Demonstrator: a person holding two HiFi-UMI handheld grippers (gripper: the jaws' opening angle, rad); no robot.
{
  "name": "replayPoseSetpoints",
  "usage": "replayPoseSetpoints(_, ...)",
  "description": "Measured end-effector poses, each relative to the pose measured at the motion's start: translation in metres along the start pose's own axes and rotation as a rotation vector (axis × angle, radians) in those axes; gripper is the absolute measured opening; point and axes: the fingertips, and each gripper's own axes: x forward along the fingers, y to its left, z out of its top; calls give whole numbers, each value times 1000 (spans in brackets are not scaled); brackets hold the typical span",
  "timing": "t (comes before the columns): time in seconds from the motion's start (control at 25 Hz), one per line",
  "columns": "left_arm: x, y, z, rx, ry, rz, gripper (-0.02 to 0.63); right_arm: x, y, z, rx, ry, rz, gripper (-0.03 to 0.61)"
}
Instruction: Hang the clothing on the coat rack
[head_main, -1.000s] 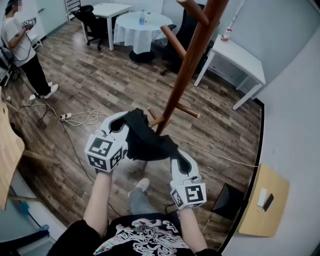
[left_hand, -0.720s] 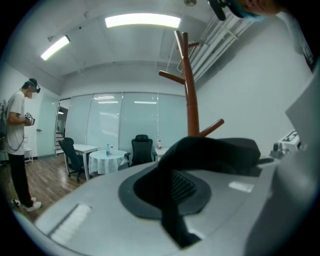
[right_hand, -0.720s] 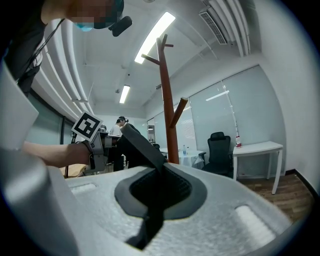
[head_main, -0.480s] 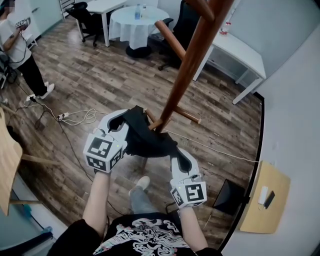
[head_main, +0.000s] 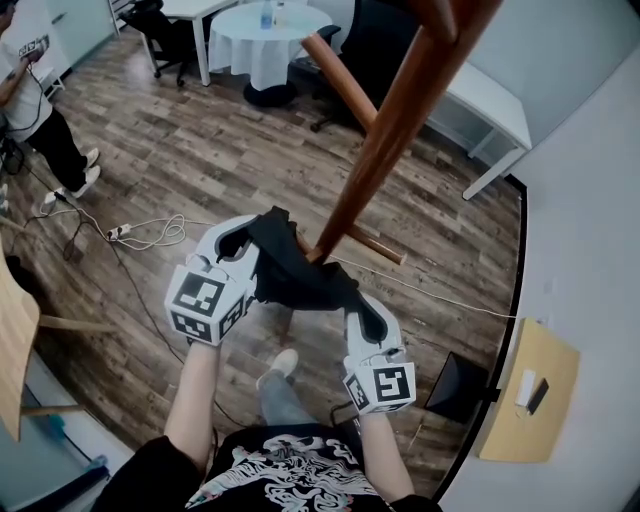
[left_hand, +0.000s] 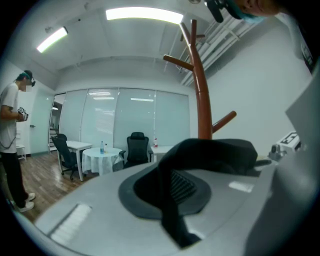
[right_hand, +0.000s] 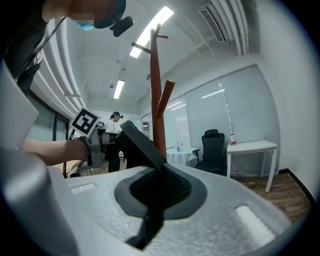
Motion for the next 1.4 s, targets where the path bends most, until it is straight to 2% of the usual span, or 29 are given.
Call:
replayPoseSetpoints(0.52, 31, 4, -7, 34, 30, -47, 2, 25, -18, -11, 13, 27, -37, 3)
replayPoseSetpoints(0.8, 38, 4, -26, 54, 99, -52, 2, 36, -15, -31, 46, 69, -27, 3)
replayPoseSetpoints(1.0, 36, -2, -52, 35, 161, -71, 2, 38, -10, -49, 61, 111, -9, 3)
replayPoseSetpoints(1.4, 32, -10, -73, 20, 194, -77, 2, 40, -7, -58, 44, 132, -3, 3)
